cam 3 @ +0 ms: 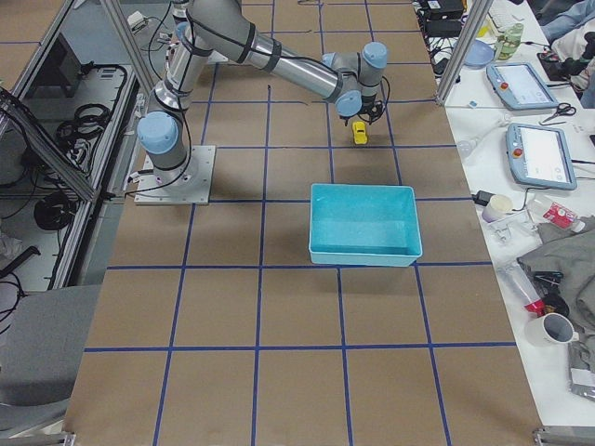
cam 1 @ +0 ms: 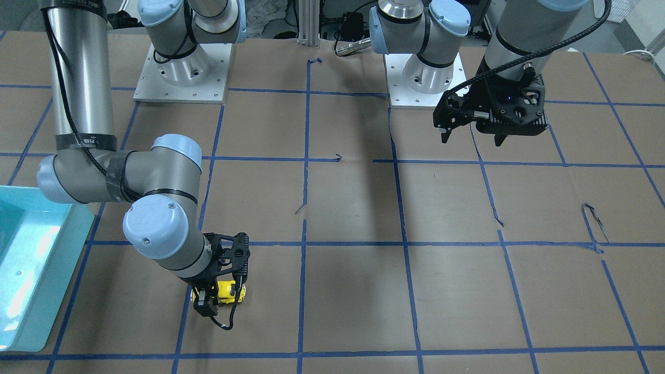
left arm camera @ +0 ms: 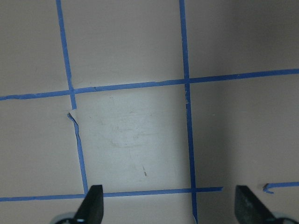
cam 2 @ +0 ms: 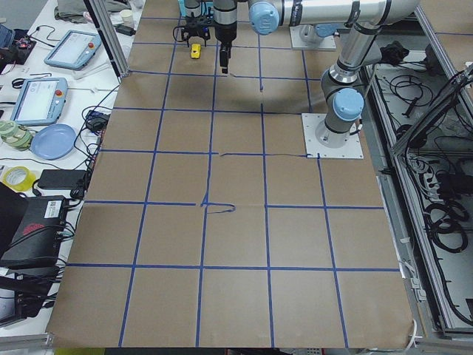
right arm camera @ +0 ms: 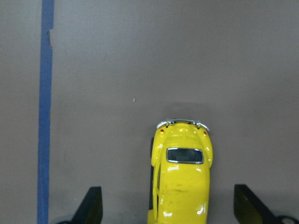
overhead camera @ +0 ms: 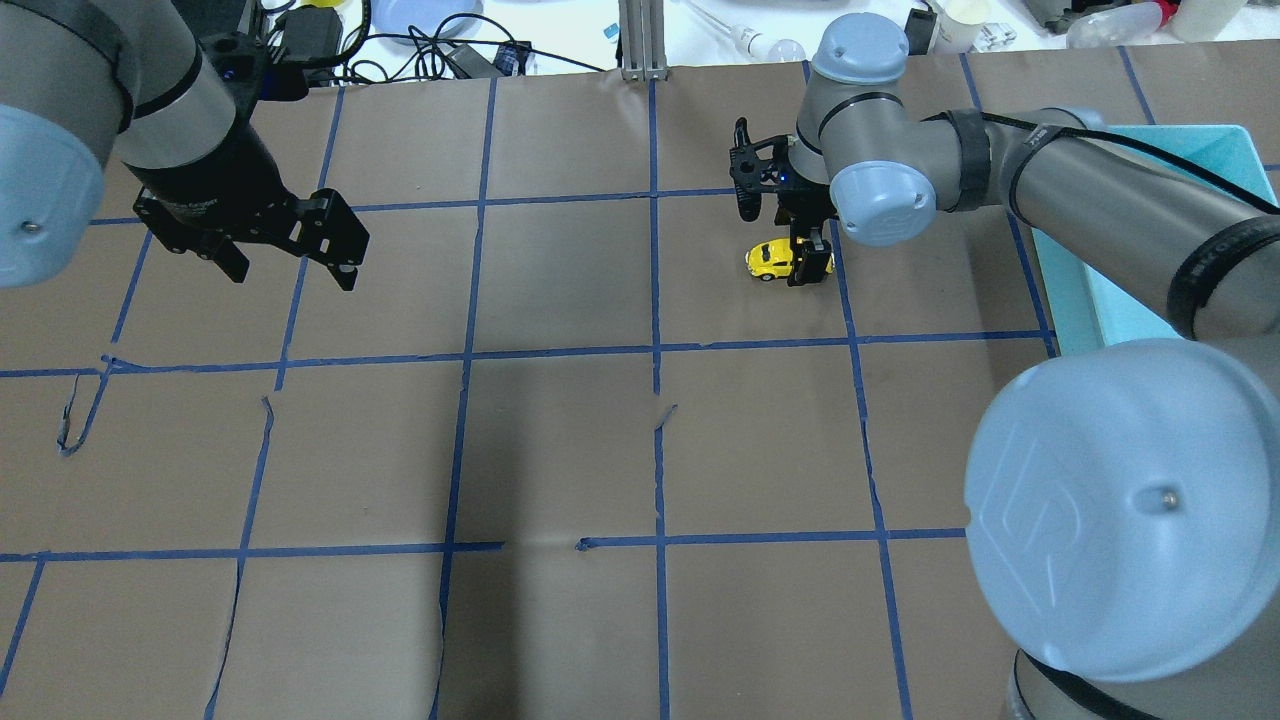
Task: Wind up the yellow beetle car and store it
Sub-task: 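Lower the right gripper and grasp the yellow car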
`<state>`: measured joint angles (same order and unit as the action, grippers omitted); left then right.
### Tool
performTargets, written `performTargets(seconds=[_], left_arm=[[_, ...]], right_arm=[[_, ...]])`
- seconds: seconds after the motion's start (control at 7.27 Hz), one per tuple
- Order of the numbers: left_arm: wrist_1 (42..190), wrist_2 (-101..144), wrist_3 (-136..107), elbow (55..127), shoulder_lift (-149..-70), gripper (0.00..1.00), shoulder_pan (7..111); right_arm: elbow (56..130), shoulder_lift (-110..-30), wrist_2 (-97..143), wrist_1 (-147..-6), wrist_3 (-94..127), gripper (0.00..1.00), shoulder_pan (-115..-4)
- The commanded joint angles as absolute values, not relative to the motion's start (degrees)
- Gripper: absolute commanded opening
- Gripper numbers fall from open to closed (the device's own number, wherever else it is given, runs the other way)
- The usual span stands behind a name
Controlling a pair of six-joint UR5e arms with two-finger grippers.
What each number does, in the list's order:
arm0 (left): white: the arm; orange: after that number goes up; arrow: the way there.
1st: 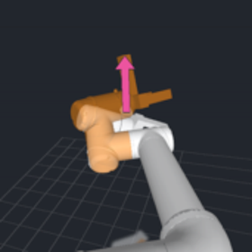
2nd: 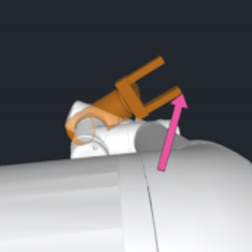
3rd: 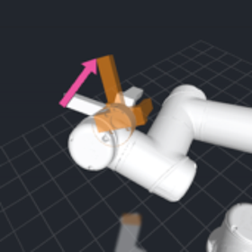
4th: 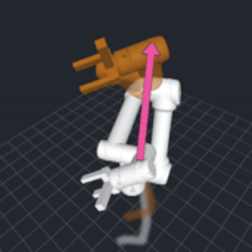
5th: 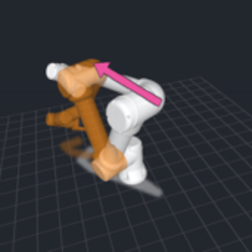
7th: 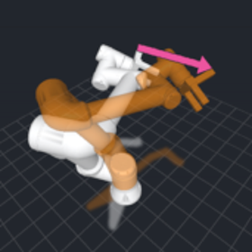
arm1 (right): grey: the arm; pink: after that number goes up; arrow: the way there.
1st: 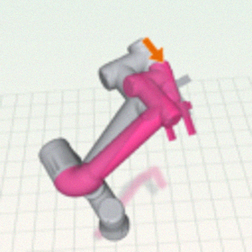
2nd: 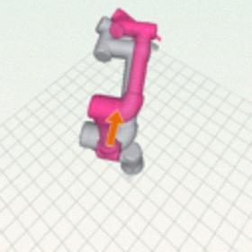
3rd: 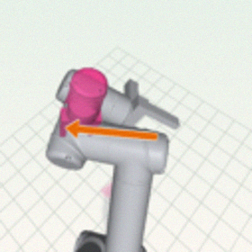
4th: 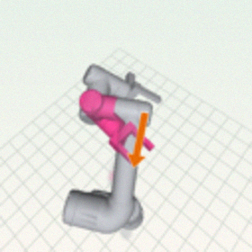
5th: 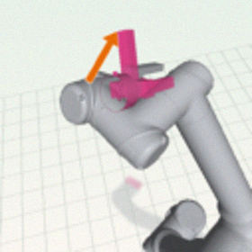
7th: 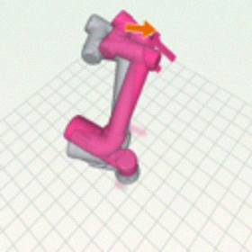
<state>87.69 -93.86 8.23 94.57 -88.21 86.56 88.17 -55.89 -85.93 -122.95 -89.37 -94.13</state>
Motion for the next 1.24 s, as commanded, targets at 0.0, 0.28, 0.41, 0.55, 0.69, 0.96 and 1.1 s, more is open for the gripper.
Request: performTargets(seconds=[0.0, 0.28, 0.41, 0.55, 0.69, 0.96, 1.1], left_arm=[[87.4, -93.8, 8.3, 94.8, -88.3, 1.00, 86.6], [87.3, -93.9, 8.3, 94.9, -88.3, 1.00, 86.5], [87.1, -93.8, 8.3, 94.8, -88.4, 1.00, 86.5], [87.1, -93.8, 8.3, 94.8, -88.5, 1.00, 86.5], [87.0, -93.8, 8.2, 94.8, -88.4, 1.00, 86.6], [85.9, -93.8, 8.1, 94.8, -88.9, 1.00, 86.5], [85.8, -93.8, 8.2, 94.8, -88.7, 1.00, 86.6]], right_arm=[[88.5, -54.3, -86.0, -126.4, -88.5, 0.96, -94.0], [88.5, -53.0, -86.3, -128.0, -88.5, 0.61, -94.0], [88.6, -53.0, -87.4, -127.4, -88.4, 0.26, -94.0], [88.4, -53.2, -87.8, -125.8, -88.4, 0.16, -94.0], [88.5, -54.7, -87.8, -125.1, -87.5, 0.14, -94.0], [87.7, -57.0, -87.5, -123.8, -84.7, 0.06, -93.7], [88.3, -59.6, -87.6, -122.8, -84.8, 0.06, -92.0]])
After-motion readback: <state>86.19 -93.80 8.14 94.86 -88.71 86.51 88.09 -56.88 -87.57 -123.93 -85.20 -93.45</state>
